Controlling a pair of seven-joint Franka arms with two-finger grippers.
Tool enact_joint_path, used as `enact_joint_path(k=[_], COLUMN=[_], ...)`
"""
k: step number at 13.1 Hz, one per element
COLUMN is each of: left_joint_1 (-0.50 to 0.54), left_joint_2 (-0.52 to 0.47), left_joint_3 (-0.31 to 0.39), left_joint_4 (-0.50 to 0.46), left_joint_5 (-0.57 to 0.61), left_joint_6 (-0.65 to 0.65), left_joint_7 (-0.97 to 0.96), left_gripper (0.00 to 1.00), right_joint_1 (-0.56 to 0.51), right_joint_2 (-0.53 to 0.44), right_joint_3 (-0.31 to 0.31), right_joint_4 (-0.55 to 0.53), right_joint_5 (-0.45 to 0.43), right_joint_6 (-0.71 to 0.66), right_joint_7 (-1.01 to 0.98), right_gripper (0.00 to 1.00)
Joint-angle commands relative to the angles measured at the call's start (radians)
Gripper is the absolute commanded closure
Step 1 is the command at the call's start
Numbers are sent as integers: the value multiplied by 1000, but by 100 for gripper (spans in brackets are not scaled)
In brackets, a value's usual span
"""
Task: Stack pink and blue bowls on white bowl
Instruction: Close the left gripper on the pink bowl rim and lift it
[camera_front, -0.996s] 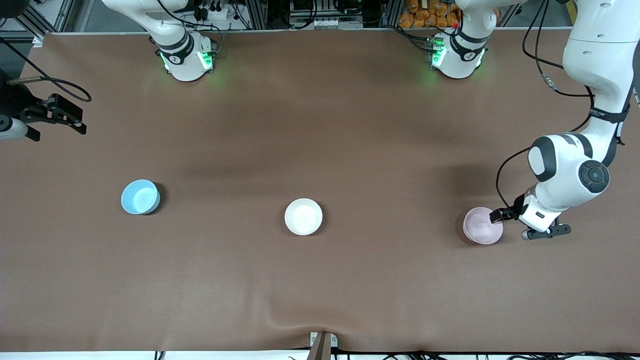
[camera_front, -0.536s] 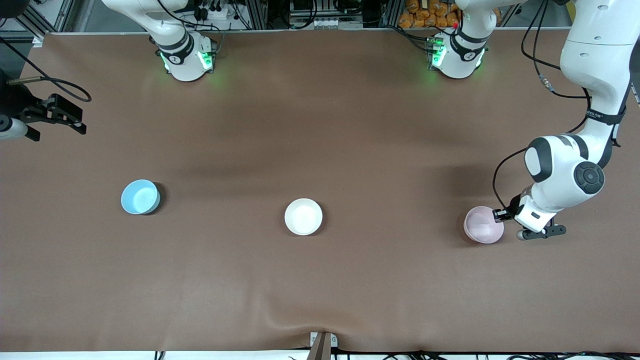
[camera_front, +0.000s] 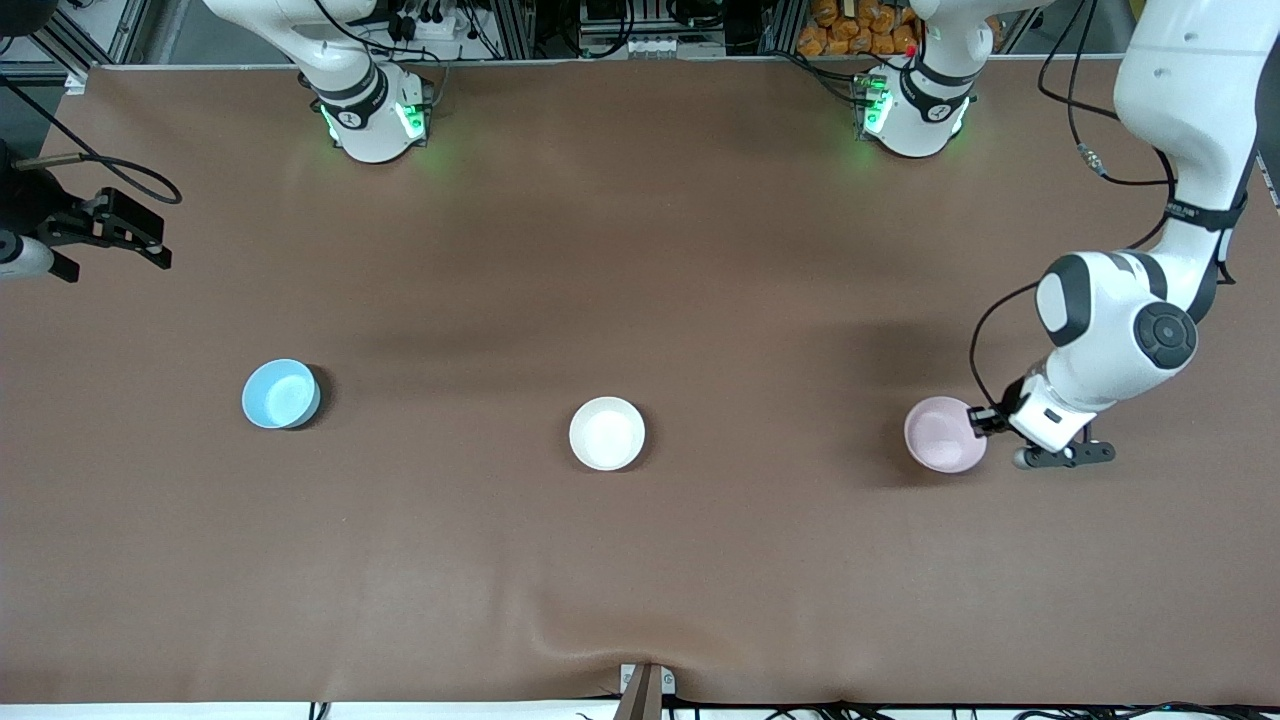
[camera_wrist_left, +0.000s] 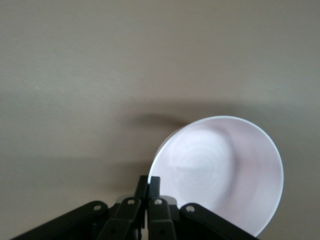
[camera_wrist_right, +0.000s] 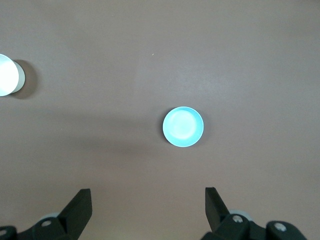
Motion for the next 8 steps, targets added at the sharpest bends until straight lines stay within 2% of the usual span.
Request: enact_joint_path(k=[1,4,8], left_joint_1=[4,4,-29], left_joint_2=[-115,-131,-106], left_joint_3=[-85,-186,-307], left_joint_4=[-39,-36,31], left_joint_5=[-7,-7,-7], left_joint_6=[-90,-101,-101], left_joint_7=[-49,-108,-341], left_gripper=[100,100,100], right_joint_1=[8,8,9], right_joint_2=[-11,-11,-11], right_joint_3=[-9,-9,-9], right_joint_4=[0,2,2], right_joint_5=[17,17,17], right_joint_6=[-10,-10,-9], right_joint_7=[5,5,5], right_gripper=[0,0,0])
